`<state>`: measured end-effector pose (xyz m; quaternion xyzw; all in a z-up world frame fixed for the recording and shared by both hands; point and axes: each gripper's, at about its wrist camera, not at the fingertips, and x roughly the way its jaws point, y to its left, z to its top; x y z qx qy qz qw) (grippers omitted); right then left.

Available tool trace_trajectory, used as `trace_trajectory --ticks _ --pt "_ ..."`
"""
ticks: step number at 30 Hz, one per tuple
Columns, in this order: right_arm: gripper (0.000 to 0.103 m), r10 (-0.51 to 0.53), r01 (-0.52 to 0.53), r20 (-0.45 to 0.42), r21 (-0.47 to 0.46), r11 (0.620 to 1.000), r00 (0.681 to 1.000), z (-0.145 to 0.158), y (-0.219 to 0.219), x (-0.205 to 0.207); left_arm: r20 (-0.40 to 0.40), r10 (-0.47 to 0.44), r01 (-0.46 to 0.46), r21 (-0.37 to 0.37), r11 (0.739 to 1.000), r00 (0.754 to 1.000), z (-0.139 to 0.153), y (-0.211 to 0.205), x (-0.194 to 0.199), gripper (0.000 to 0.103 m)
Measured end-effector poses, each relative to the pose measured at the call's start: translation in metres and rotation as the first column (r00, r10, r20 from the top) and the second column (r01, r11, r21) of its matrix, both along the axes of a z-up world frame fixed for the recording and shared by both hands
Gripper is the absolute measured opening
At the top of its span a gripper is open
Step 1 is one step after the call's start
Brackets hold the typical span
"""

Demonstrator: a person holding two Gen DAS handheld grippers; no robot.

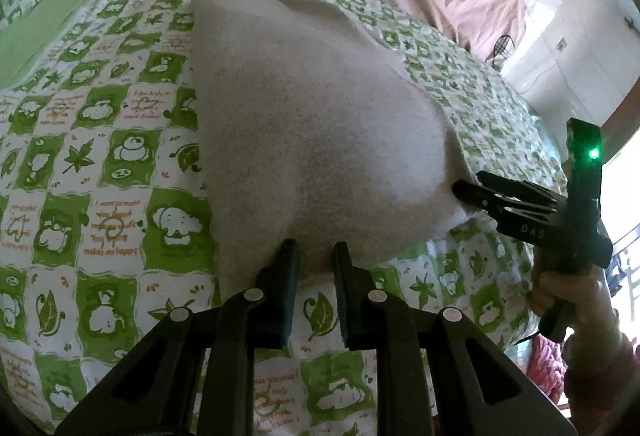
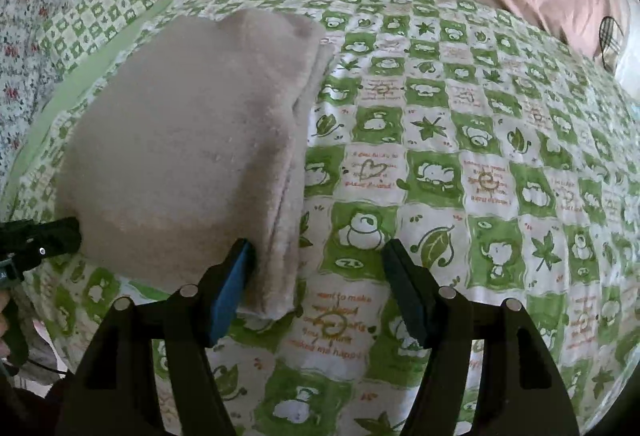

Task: Fold small clothes

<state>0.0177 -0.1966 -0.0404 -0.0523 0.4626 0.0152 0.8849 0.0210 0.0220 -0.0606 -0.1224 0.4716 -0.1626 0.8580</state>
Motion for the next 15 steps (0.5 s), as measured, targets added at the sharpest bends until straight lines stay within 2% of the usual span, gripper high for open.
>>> trace_trajectory --ticks 5,7,10,15 --pt "0.067 -0.021 0.021 0.003 0.013 1.0 1.0 0.004 -0.003 -0.002 -0.018 0.009 -0.008 0.021 1.0 1.0 0.004 -0.001 -0.002 0.018" --pt "0.067 -0.036 0.036 0.0 0.048 0.998 0.999 0.008 -0.01 -0.003 -0.02 0.008 -0.008 0.034 0.999 1.0 0.007 -0.003 -0.005 0.021" --pt "0.067 -0.054 0.053 0.007 0.098 0.994 0.999 0.016 -0.019 -0.009 -0.02 0.011 -0.01 0.046 0.999 1.0 0.011 -0.005 -0.014 0.029" --pt "0.068 -0.055 0.055 0.0 0.164 0.985 0.998 0.023 -0.022 -0.021 -0.009 0.019 -0.018 0.082 0.996 1.0 0.021 -0.005 -0.027 0.047"
